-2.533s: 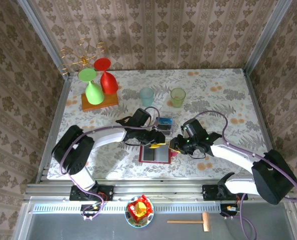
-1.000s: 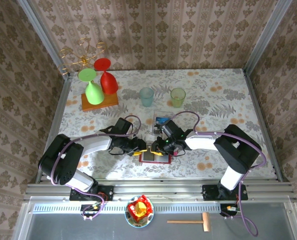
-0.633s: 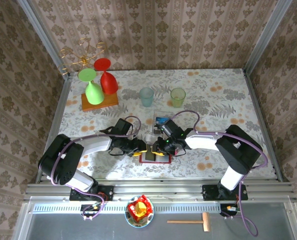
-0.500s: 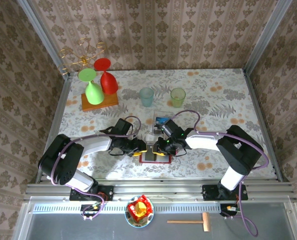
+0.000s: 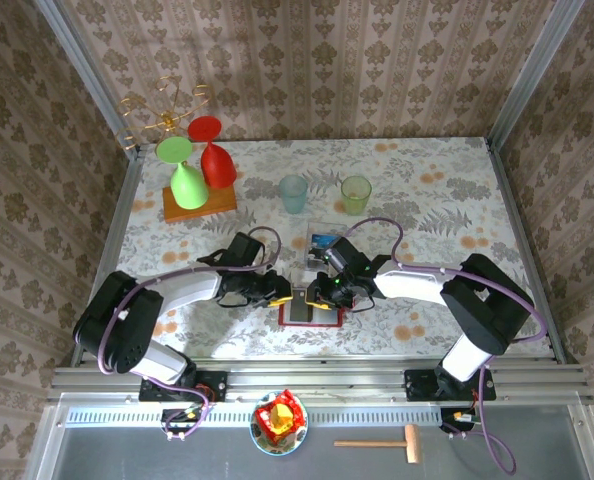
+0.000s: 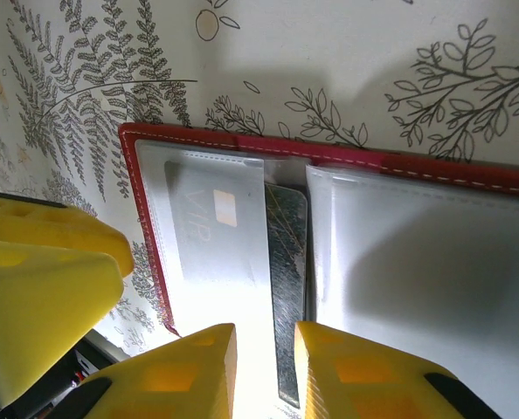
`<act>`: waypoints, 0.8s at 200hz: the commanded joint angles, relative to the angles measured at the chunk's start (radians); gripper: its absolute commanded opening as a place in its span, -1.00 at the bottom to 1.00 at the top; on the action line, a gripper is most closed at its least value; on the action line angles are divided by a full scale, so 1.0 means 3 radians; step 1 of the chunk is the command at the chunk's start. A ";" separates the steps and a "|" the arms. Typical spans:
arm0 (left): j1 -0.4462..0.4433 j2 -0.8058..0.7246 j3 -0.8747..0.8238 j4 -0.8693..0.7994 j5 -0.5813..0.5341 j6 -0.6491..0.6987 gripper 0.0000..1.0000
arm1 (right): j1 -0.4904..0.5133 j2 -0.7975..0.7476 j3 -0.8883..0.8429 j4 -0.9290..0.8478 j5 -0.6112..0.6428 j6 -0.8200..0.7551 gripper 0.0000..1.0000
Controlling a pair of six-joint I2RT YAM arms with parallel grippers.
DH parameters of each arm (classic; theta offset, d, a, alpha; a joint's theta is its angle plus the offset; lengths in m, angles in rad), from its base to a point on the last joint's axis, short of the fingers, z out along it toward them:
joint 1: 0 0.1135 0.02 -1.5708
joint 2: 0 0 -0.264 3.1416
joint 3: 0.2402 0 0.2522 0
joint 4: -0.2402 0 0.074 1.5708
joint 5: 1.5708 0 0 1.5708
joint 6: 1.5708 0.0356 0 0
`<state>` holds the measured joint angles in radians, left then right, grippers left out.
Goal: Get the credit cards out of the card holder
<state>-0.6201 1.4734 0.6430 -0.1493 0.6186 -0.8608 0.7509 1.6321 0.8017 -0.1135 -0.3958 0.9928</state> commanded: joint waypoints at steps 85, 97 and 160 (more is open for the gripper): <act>0.0011 0.0286 -0.0057 0.0170 0.0222 0.0045 -0.80 | 0.0001 0.0146 -0.0007 0.0293 -0.0189 0.0079 -0.51; 0.0008 0.0305 -0.0062 0.0137 0.0199 0.0074 -0.80 | -0.0001 0.0183 -0.0013 0.0322 -0.0216 0.0084 -0.51; 0.0011 0.0331 -0.0106 0.0084 0.0134 0.0116 -0.81 | 0.0002 0.0261 0.0064 0.0022 -0.0125 -0.0022 -0.51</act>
<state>-0.6201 1.5616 0.6285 -0.1036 0.6731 -0.8543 0.7506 1.7069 0.8017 -0.0223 -0.4603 1.0019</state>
